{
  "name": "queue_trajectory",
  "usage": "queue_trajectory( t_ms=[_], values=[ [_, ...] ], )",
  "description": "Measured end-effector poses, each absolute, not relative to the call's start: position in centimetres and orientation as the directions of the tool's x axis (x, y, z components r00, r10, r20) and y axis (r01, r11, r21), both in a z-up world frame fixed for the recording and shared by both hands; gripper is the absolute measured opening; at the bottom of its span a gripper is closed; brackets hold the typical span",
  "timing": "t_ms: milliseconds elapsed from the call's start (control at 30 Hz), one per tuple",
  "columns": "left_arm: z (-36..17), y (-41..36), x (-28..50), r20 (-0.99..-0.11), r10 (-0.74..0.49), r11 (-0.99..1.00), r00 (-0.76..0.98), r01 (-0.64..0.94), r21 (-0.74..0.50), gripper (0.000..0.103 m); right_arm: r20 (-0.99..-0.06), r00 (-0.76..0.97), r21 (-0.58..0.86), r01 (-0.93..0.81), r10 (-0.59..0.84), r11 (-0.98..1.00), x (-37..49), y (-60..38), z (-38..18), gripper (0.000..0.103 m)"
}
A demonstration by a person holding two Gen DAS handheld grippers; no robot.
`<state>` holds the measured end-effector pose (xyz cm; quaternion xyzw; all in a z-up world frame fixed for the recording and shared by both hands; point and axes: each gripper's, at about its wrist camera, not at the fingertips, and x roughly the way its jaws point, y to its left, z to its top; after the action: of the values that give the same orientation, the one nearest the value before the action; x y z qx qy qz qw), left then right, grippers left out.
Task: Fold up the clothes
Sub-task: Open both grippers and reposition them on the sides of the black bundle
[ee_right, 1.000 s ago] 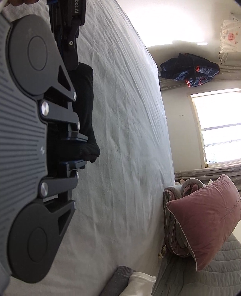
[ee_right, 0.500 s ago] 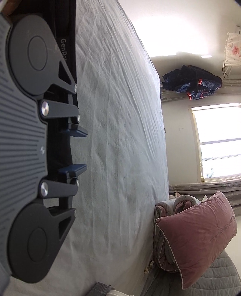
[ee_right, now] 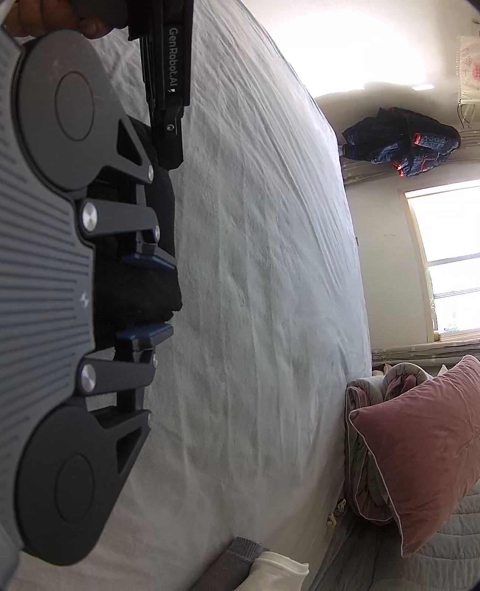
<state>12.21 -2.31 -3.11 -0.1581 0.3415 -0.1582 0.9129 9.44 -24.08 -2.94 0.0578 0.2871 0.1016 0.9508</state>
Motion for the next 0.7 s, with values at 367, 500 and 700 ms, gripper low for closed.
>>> queue_trajectory(
  t_ms=[367, 500, 700],
  values=[
    [-5.2, -1.5, 5.0, -0.627, -0.425, 0.905, 0.653, 0.287, -0.314, 0.04, -0.58, 0.767, 0.197, -0.193, 0.273, 0.961, 4.7, -25.1, -4.1, 0.036],
    [-5.7, -0.9, 3.9, -0.652, -0.405, 0.914, 0.641, 0.299, -0.275, 0.043, -0.621, 0.74, 0.192, -0.176, 0.258, 0.966, 4.7, -26.3, -4.3, 0.037],
    [-4.9, 0.5, 4.4, -0.668, -0.444, 0.895, 0.597, 0.259, -0.363, 0.055, -0.624, 0.736, 0.22, -0.158, 0.263, 0.963, 4.2, -28.4, -3.2, 0.047]
  ],
)
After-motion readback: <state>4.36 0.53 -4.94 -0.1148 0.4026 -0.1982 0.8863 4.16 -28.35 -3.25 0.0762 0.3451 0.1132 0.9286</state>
